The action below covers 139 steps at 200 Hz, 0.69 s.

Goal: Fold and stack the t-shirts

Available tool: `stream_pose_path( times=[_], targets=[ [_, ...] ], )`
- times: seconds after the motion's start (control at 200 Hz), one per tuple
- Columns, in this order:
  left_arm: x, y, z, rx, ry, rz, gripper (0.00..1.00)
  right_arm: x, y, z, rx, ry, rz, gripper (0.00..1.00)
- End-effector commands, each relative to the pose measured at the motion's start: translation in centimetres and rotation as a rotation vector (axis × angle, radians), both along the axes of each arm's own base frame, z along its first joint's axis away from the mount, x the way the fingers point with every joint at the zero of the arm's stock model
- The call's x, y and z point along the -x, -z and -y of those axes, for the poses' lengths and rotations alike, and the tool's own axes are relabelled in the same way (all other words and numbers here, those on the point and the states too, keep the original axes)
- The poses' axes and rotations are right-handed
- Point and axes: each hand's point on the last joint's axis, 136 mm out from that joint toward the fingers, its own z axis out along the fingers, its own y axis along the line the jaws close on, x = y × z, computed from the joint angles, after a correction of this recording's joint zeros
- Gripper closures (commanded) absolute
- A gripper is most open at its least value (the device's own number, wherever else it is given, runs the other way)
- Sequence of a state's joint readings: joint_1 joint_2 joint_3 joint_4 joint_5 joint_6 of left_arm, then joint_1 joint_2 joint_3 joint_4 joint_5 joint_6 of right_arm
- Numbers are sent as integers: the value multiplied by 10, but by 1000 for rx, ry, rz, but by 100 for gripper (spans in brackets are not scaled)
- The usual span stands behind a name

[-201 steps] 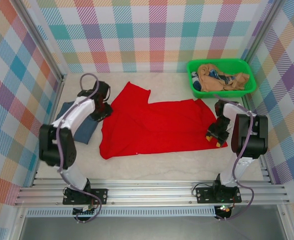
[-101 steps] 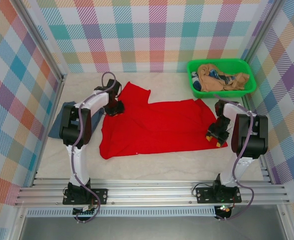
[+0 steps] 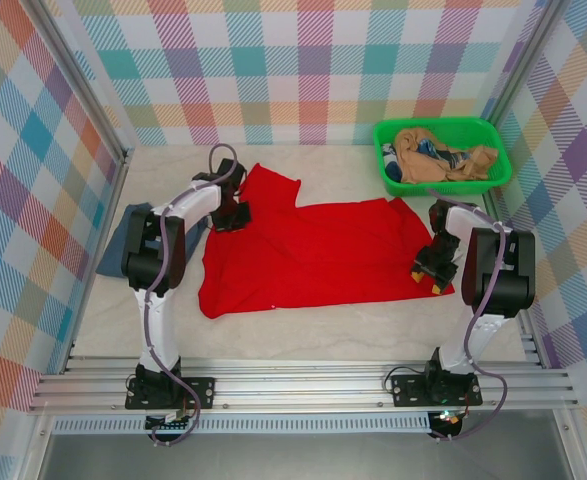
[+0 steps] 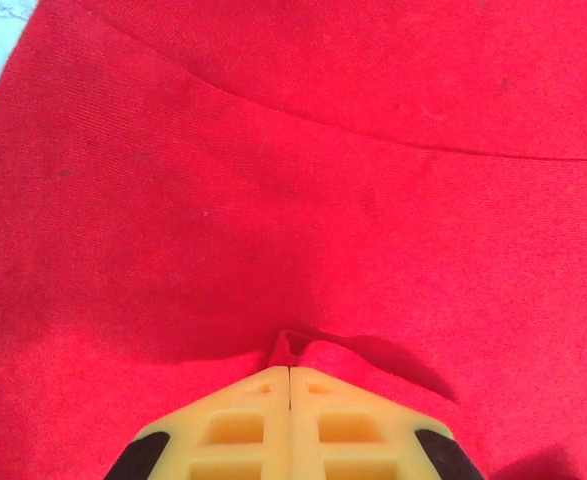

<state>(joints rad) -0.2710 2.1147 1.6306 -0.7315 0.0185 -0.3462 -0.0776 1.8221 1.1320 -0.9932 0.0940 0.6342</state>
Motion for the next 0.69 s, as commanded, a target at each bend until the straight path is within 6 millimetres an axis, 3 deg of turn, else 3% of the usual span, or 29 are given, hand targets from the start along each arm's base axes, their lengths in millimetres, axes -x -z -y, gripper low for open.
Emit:
stream_pose_path(
  times=[0.0,0.285,0.69],
  targets=[
    [-7,-18,3,-33,16,45,100,0,-5,-2,-7,-11,1,52],
    [-17,-50,10,-63,53,120,100,1,-5,-2,-8,-16,-2,52],
    [-30,-53,24,-72,79,136,100,2,-5,-2,-11,-22,-5,52]
  ],
)
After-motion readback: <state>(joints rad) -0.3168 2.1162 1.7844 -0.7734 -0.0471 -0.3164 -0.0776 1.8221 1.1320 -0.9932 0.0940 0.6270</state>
